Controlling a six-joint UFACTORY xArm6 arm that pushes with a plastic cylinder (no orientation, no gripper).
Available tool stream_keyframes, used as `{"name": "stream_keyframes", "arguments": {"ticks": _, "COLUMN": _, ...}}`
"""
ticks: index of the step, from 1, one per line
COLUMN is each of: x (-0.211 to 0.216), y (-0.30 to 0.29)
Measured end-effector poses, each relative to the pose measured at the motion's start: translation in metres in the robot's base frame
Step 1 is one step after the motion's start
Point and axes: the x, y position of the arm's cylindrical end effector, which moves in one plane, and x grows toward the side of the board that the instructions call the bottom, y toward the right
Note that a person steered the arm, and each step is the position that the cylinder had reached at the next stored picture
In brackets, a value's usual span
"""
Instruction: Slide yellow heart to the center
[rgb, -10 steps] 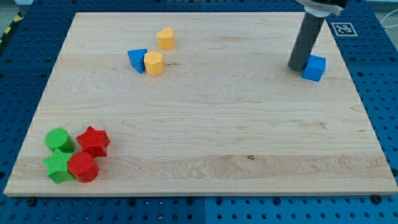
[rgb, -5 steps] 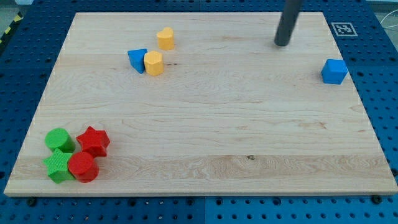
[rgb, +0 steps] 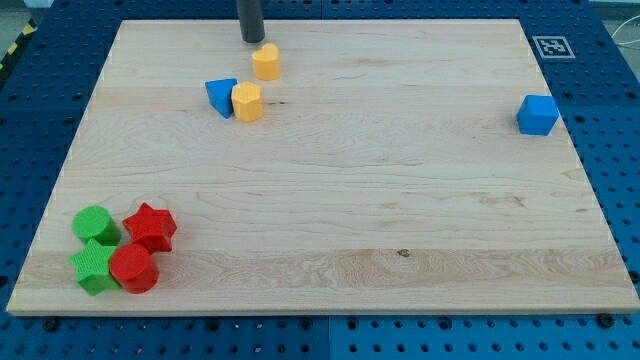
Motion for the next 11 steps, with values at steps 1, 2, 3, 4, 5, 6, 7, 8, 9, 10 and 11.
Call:
{"name": "stream_keyframes", "arguments": {"ticks": 1, "x": 0.020, "y": 0.000}}
{"name": "stream_keyframes", "arguments": {"ticks": 2, "x": 0.041, "y": 0.010}}
{"name": "stream_keyframes", "arguments": {"ticks": 3, "x": 0.064, "y": 0.025}}
{"name": "stream_keyframes", "arguments": {"ticks": 4, "x": 0.080, "y": 0.041}}
{"name": "stream_keyframes", "arguments": {"ticks": 5, "x": 0.096, "y": 0.059}}
{"name": "stream_keyframes", "arguments": {"ticks": 6, "x": 0.106, "y": 0.070}}
{"name": "stream_keyframes", "arguments": {"ticks": 7, "x": 0.106, "y": 0.070}}
{"name": "stream_keyframes", "arguments": {"ticks": 8, "x": 0.106, "y": 0.070}}
{"name": "stream_keyframes", "arguments": {"ticks": 9, "x": 0.106, "y": 0.082}}
{"name": "stream_keyframes", "arguments": {"ticks": 10, "x": 0.111, "y": 0.107}}
{"name": "stream_keyframes", "arguments": {"ticks": 11, "x": 0.112, "y": 0.135}}
